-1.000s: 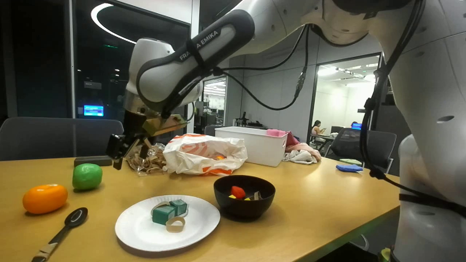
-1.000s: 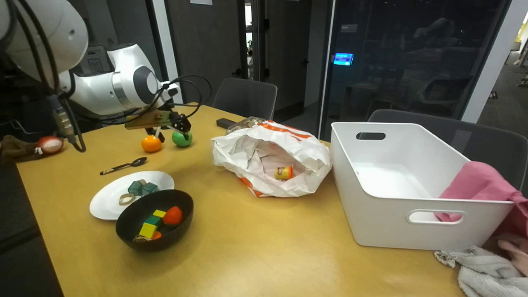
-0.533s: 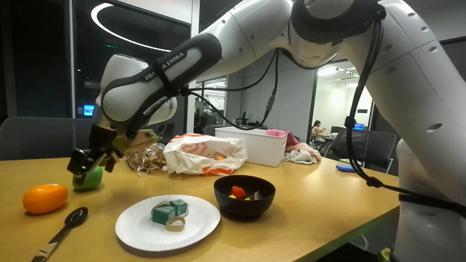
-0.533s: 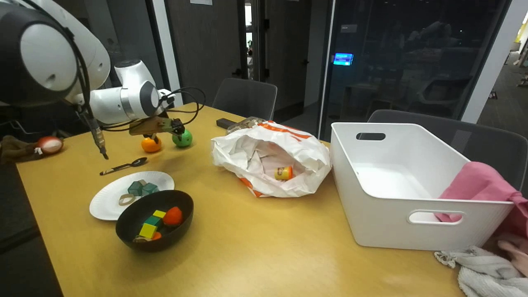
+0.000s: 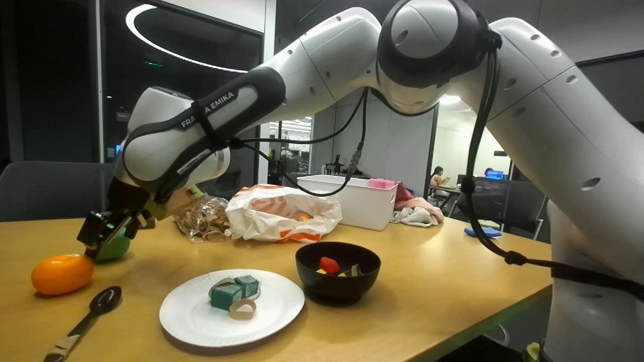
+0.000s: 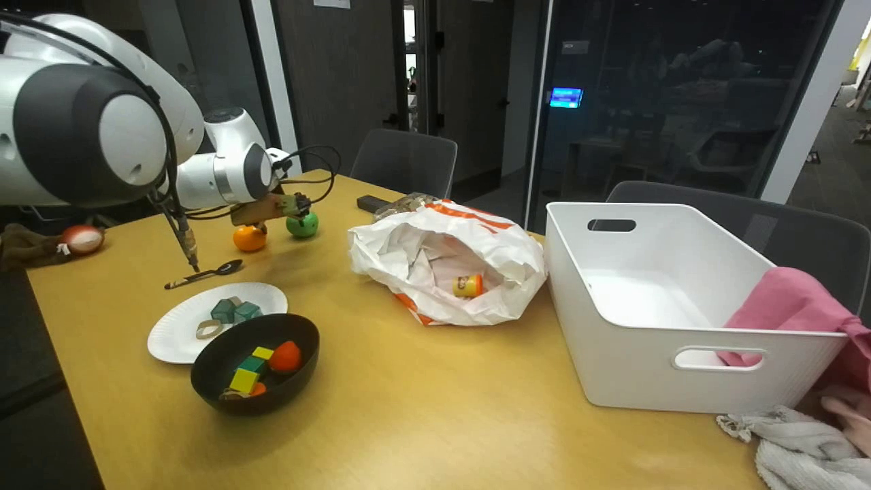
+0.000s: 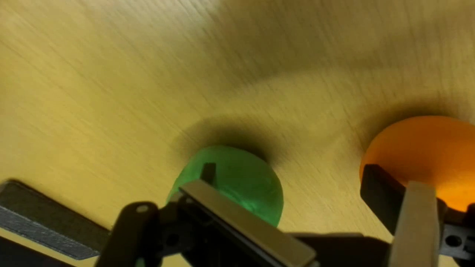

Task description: Shift some objects to the plastic

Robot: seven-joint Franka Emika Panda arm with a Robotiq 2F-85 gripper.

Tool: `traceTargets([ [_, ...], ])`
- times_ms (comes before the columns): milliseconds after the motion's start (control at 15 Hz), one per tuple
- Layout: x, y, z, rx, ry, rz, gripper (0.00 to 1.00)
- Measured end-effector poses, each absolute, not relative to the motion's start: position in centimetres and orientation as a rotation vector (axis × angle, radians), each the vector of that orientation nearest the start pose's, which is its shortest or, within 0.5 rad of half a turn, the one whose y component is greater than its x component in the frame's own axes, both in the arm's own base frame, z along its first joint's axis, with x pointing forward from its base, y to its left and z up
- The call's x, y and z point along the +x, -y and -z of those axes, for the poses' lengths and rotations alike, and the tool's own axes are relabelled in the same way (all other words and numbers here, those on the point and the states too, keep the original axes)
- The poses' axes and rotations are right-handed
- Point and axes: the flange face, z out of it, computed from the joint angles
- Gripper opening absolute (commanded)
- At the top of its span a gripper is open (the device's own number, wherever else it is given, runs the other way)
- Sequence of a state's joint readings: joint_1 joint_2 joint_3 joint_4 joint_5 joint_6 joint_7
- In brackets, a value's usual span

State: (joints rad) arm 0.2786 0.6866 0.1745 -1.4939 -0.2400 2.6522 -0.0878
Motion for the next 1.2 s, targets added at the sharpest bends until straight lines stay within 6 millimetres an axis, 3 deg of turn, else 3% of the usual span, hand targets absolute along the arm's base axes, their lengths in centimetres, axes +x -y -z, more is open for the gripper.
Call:
traceTargets([
  [1200, 71.4, -32.6, -29.3, -2.661, 1.051, 1.06, 1.0],
])
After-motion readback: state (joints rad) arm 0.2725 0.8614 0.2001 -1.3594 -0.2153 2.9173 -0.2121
